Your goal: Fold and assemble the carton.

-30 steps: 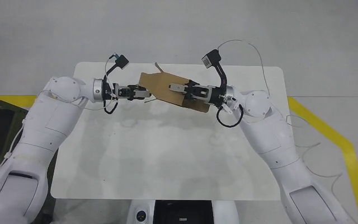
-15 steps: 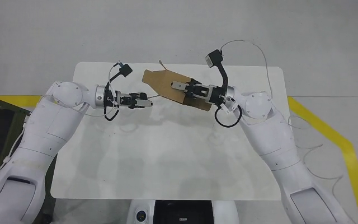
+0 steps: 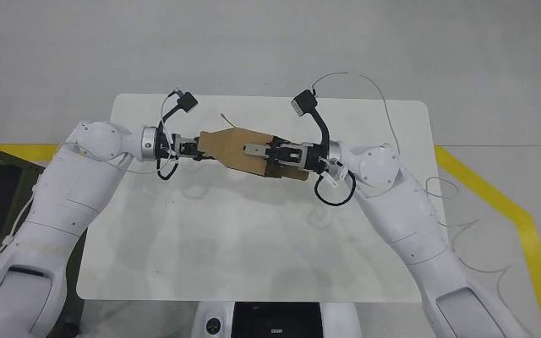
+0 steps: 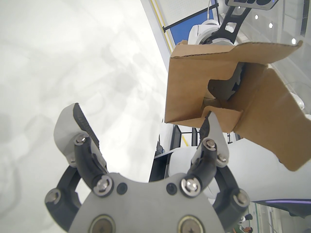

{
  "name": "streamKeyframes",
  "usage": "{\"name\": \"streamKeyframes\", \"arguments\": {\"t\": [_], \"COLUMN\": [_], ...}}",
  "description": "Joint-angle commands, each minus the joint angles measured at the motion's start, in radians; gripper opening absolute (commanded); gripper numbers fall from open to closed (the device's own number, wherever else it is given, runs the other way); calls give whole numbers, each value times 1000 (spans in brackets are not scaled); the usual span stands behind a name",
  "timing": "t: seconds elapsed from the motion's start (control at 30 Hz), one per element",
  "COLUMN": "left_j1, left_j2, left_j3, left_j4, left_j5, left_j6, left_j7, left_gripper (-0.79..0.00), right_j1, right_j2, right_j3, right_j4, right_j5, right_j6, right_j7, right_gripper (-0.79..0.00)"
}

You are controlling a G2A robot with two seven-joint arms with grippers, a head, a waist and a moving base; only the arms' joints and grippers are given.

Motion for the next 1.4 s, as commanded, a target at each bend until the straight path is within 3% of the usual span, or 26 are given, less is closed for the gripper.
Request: {"name": "streamKeyframes", "arguments": {"t": [0.0, 0.4, 0.83, 1.37], "left_j1": [1, 14, -31, -47], "left_j2": [2, 15, 34, 10], "left_j3": [2, 13, -50, 1], "left_j4": [-7, -40, 80, 51], "left_j5": [-2, -13, -26, -11], "left_j6": [1, 3, -38, -32], "left_j7": [-1, -3, 38, 32], "left_gripper": [0, 0, 0, 0], "right_j1": [2, -4, -22, -3], "right_j2": [-1, -2, 7, -3], "right_j3": [-3, -9, -5, -54], "right_j4": [1, -6, 14, 6], "right_j5": [-2, -6, 17, 31], "right_j6": [0, 6, 32, 29], "right_j7": [-4, -16, 84, 114], "right_gripper": [-785, -785, -785, -785]}}
